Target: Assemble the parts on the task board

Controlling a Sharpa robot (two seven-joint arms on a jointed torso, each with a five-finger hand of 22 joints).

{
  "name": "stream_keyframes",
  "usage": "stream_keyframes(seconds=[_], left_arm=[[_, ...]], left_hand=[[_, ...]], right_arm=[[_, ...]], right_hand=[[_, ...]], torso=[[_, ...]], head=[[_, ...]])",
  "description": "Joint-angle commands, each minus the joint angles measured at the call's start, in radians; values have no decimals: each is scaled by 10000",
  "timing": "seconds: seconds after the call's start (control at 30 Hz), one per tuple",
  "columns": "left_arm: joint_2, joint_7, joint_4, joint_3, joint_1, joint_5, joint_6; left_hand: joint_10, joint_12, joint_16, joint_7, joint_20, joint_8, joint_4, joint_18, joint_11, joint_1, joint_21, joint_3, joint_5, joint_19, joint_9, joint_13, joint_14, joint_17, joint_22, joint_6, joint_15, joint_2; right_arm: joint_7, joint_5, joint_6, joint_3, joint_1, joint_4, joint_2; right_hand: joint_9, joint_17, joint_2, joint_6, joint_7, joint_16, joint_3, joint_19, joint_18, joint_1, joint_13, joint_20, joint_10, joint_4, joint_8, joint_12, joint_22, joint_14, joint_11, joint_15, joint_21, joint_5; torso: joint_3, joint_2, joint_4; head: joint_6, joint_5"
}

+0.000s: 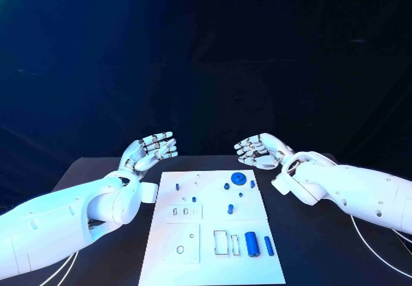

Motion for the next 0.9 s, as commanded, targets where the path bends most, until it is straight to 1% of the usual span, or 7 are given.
stream_keyframes(seconds=[0.03, 0.1, 0.2, 0.43, 0.6, 0.67, 0.9], left_arm=[[-144, 9, 311, 17, 25, -310, 417], [-260, 28, 523, 19, 27, -351, 391], [-453, 66, 855, 34, 28, -380, 316], [-721, 41, 1417, 102, 31, -389, 298], [-827, -7, 1697, 126, 49, -269, 351], [-848, -14, 1754, 131, 54, -220, 368], [-898, -28, 1837, 148, 68, -105, 387]], left_hand=[[368, 111, 240, 753, -9, 243, -15, 151, -129, 108, 198, 110, -66, 256, 140, 13, 293, 217, 61, 523, -130, 16], [580, 167, 427, 719, -45, 317, -20, 198, -203, 139, 383, 158, -71, 498, 190, 26, 550, 382, 133, 624, -218, -24], [1240, 277, 1028, 542, -370, 541, -122, 217, -442, 443, 1090, 368, -87, 1331, 339, 56, 1421, 1001, 439, 973, -535, -241], [1826, 116, 1588, 395, -699, 664, -140, 195, -639, 723, 1984, 694, -119, 1801, 464, 29, 2157, 1862, 913, 1242, -822, -499], [1866, 86, 1615, 387, -718, 669, -118, 190, -647, 708, 2075, 717, -123, 1802, 475, 26, 2168, 1943, 968, 1259, -833, -521], [1858, 58, 1605, 388, -723, 663, -107, 185, -642, 698, 2112, 725, -124, 1793, 476, 20, 2140, 1972, 991, 1252, -828, -533], [1836, -1, 1574, 393, -726, 650, -90, 174, -631, 687, 2177, 747, -123, 1759, 479, 7, 2072, 2024, 1033, 1236, -813, -544]], right_arm=[[-1066, -2634, 590, 8, 93, -48, 91], [-1251, -3139, 713, 10, 141, -65, 151], [-1542, -3881, 894, 11, 219, -47, 235], [-2524, -5595, 1503, 13, 384, 113, 313], [-3014, -6434, 1737, 12, 428, 142, 429], [-3144, -6640, 1807, 12, 434, 174, 478], [-3431, -7048, 2036, 6, 434, 176, 646]], right_hand=[[140, 846, -265, 1133, -93, 845, -388, 1204, 160, 56, 134, -787, 1871, -44, 367, 140, 1211, 2122, -596, -781, 2078, -390], [227, 1278, -284, 1431, -285, 1240, -470, 1489, 175, 125, 190, -1021, 2332, -61, 451, 139, 1761, 2830, -760, -1044, 2922, -346], [277, 1880, -383, 1486, -309, 1634, -434, 1506, 168, 73, 176, -1191, 2450, 1, 356, -39, 2390, 3353, -864, -1176, 3797, -320], [418, 3405, -864, 1504, -383, 3030, -215, 1802, 201, -252, 152, -1287, 2322, 359, 181, -68, 3101, 4006, -936, -1304, 4744, -534], [580, 4603, -1211, 1430, -424, 4501, -270, 2488, 88, -363, 157, -1275, 1672, 704, 109, -63, 4080, 4098, -896, -1274, 5561, -589], [665, 5273, -1235, 1374, -445, 5355, -489, 3021, -72, -298, 219, -1260, 1371, 843, 84, -42, 5171, 4068, -879, -1259, 6355, -580], [803, 6797, -1156, 1309, -487, 7096, -998, 3565, -257, -121, 328, -1242, 1069, 1091, 61, 63, 6464, 4088, -884, -1244, 7269, -551]], torso=[[59, 210, 83], [77, 279, 111], [107, 396, 117], [163, 614, 183], [197, 747, 229], [220, 799, 249], [266, 928, 324]], head=[[-10, -61], [-32, -103], [-9, -129], [-43, -238], [-31, -274], [-26, -270], [-24, -322]])
